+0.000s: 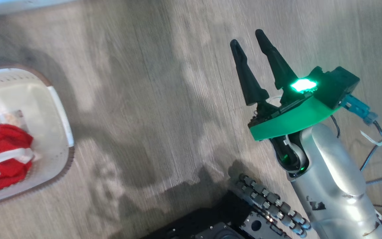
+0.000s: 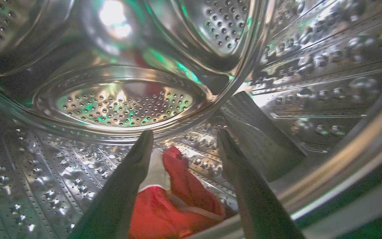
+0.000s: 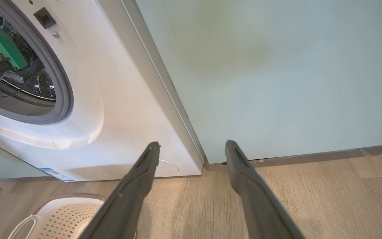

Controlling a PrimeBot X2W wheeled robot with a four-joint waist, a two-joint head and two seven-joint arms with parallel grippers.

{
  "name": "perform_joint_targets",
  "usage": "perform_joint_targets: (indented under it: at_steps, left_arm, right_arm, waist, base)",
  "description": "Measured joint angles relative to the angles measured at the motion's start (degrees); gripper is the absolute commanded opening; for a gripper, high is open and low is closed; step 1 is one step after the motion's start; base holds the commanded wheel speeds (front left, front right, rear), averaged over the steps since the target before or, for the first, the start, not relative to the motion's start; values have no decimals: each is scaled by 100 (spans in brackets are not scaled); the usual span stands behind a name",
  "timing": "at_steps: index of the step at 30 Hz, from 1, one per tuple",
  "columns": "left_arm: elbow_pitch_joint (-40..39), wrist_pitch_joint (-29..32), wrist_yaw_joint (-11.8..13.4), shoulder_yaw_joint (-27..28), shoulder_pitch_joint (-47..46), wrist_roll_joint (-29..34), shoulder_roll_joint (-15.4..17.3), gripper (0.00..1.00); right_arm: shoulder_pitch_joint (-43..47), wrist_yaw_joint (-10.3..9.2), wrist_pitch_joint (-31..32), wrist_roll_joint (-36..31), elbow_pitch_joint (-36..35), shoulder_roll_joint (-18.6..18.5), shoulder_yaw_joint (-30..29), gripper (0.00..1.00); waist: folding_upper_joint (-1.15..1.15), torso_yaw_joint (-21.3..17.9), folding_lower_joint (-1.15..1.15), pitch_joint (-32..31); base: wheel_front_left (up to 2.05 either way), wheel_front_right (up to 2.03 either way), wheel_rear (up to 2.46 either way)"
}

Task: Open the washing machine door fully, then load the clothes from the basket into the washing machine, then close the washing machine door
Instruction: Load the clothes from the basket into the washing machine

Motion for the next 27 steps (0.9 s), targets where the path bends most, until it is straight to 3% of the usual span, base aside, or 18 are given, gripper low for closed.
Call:
perform_joint_targets:
  at_steps: [11,21,27]
  left_arm:
    - [-503,-70,0,-64,1790,-865,-264,100]
    - [-1957,-71,25,343,4165,-1128,-470,100]
    - [-3030,-71,240,571,5486,-1080,-671,100]
  right_arm:
    - [383,0,0,-503,221,0,-504,100]
    - [906,0,0,-805,383,-2,-790,100]
    - [1132,0,0,-877,415,-3,-910,100]
  waist:
    - [0,470,0,-962]
    - [0,914,0,-2133]
    - [0,1141,-1,-2760]
  base:
    - [0,0,0]
    - [0,0,0]
    - [0,0,0]
